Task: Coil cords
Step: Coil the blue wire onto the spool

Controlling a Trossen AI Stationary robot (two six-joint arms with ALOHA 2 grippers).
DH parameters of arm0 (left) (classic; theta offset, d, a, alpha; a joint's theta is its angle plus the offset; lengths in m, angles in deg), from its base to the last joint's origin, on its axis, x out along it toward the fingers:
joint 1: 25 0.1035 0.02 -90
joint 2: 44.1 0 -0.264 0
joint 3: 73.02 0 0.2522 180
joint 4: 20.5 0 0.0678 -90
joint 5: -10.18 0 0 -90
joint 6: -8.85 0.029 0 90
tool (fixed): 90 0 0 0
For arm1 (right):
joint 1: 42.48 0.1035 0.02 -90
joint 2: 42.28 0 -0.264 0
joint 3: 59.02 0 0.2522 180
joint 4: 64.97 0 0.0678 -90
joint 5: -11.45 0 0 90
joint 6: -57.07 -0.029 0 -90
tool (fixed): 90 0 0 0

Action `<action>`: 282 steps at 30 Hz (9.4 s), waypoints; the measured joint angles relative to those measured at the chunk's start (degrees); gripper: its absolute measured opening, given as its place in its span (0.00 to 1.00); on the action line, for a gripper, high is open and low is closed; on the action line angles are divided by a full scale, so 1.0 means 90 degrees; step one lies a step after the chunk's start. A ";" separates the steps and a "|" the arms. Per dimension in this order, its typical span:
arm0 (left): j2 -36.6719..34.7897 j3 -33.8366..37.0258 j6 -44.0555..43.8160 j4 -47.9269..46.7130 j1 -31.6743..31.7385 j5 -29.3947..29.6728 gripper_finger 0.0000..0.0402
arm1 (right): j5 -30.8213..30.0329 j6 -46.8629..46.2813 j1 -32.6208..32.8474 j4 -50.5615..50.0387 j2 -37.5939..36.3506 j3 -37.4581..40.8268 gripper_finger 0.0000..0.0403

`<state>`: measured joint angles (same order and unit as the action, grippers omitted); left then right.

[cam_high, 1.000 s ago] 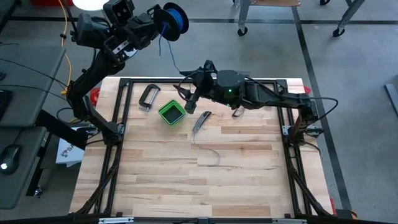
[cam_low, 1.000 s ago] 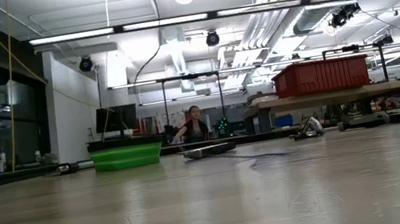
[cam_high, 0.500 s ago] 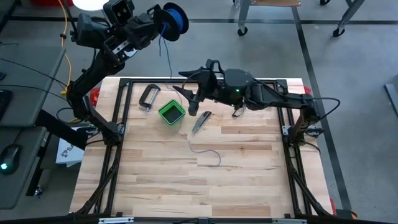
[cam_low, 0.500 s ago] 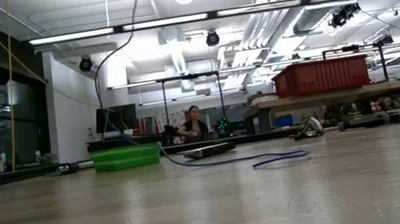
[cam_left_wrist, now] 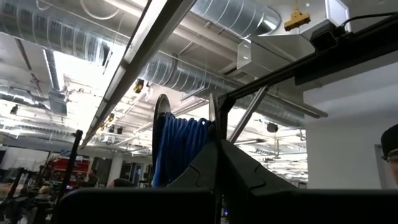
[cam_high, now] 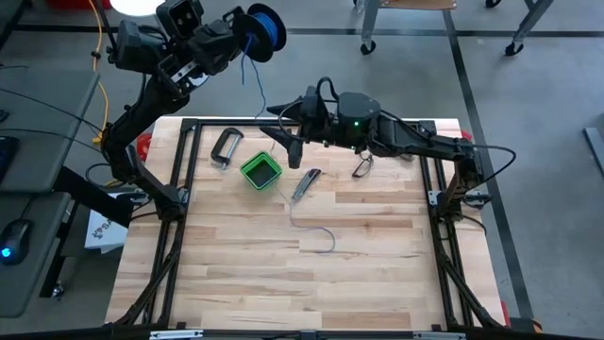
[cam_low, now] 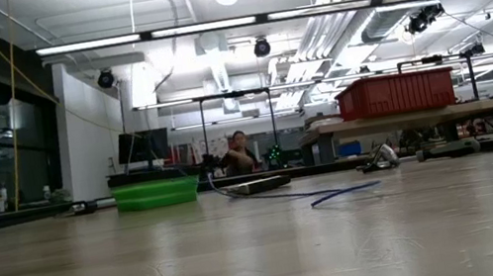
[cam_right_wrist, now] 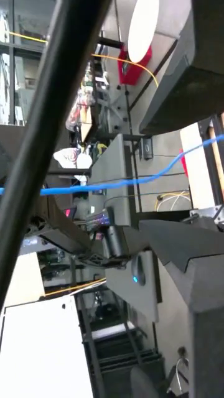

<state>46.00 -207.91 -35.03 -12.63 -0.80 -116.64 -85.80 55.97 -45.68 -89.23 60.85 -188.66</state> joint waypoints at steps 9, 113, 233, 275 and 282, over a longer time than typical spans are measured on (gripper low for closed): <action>0.0000 0.0000 0.0060 0.0002 0.0002 0.0002 0.00 | -0.0010 -0.0015 -0.0065 0.0012 0.0043 0.0000 0.57; 0.0943 0.0005 -0.1116 -0.5942 -0.1319 -0.2783 0.00 | 0.0883 0.0388 0.0727 -0.2477 -0.1923 0.0002 0.00; 0.1018 -0.0850 -0.1720 0.1576 -0.0231 -0.0027 0.00 | -0.1314 0.1117 0.0883 0.0311 -0.0675 0.0000 0.57; 0.0908 -0.0848 -0.1016 0.1559 0.0167 0.0248 0.00 | -0.1189 -0.0491 0.0679 -0.0101 -0.0728 0.0000 0.00; 0.0875 -0.0848 -0.1256 0.0916 0.0738 0.0165 0.00 | -0.1201 -0.0441 0.0999 -0.0663 -0.1260 -0.0002 0.00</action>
<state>53.88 -215.53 -46.33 -4.38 5.84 -115.15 -96.61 52.00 -36.68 -95.20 49.51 -188.68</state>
